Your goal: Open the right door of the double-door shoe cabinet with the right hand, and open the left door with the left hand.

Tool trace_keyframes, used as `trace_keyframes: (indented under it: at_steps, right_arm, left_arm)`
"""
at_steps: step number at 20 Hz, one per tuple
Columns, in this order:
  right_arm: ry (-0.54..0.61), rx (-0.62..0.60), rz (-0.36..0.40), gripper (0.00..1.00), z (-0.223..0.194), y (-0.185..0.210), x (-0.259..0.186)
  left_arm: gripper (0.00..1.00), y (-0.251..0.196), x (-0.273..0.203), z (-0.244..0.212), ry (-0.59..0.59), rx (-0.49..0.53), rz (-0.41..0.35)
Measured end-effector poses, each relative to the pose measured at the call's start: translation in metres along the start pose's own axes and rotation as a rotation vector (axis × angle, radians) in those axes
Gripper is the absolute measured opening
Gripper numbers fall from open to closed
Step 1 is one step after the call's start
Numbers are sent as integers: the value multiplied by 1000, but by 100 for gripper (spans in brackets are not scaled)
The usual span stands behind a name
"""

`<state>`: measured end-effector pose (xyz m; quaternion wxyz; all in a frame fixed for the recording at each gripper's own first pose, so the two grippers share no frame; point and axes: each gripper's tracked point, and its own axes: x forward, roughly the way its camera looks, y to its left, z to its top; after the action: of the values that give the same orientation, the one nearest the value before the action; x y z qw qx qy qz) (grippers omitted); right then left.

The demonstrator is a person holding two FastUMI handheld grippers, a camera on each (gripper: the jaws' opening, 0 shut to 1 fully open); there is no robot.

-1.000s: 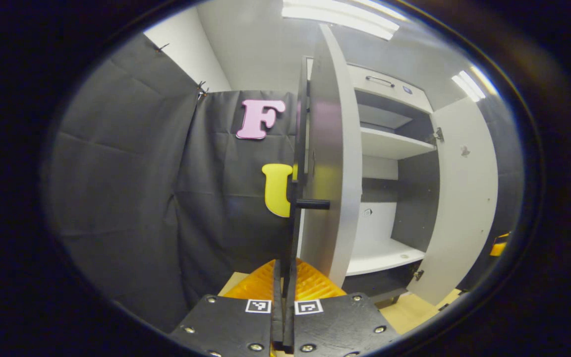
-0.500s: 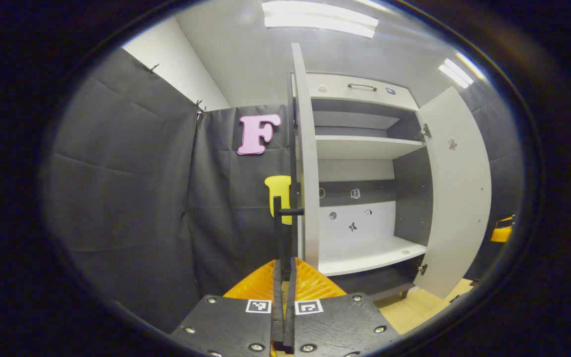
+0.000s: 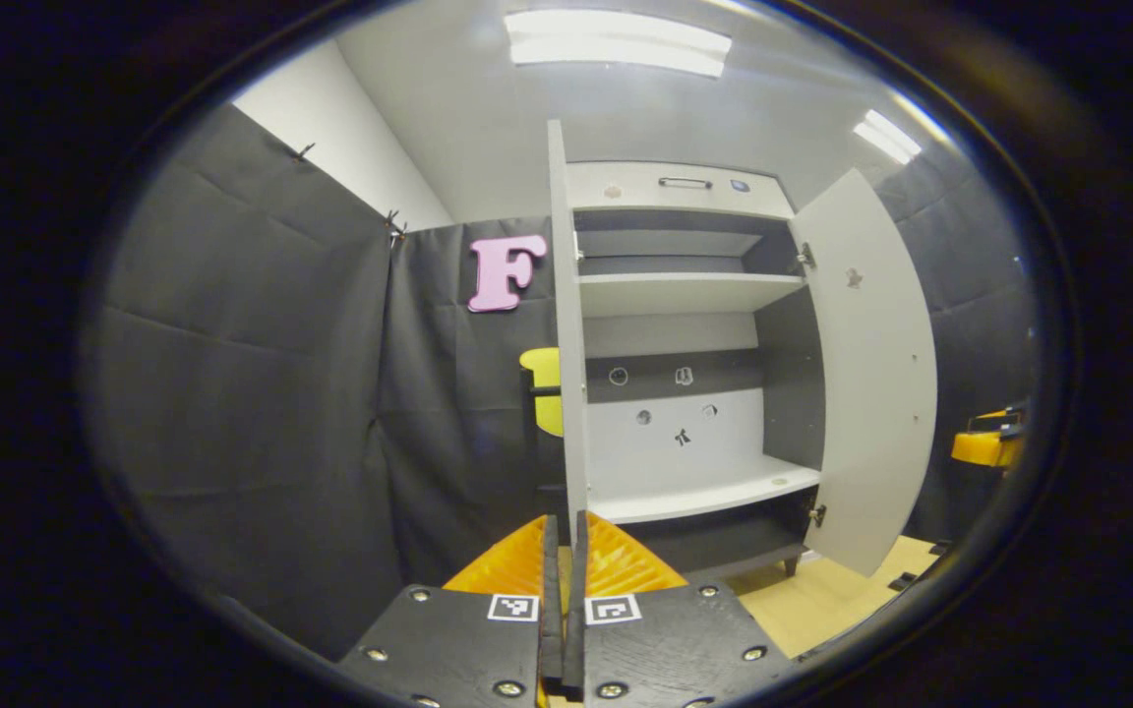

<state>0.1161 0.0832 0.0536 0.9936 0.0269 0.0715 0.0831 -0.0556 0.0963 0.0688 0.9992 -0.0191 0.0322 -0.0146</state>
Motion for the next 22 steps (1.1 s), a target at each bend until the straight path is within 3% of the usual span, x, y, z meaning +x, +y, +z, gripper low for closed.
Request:
trace_keyframes:
  at_steps: [3, 15, 16, 21, 22]
  right_arm:
    - [-16, 19, -25, 97, -4, -4, -11]
    - [-63, 54, -74, 96, 6, -9, -38]
    - [-64, 55, -76, 96, 6, -8, -38]
    - [-72, 61, -87, 96, 8, -9, -43]
    - [-77, 60, -89, 97, 9, -9, -44]
  left_arm:
    - [0, -13, -18, -20, 26, 0, -18]
    - [3, -7, -61, -36, 9, 60, 21]
    - [8, -10, -61, -38, 10, 57, 8]
    - [88, -10, -70, -41, 8, 63, 9]
    - [88, -7, -71, -42, 6, 55, 22]
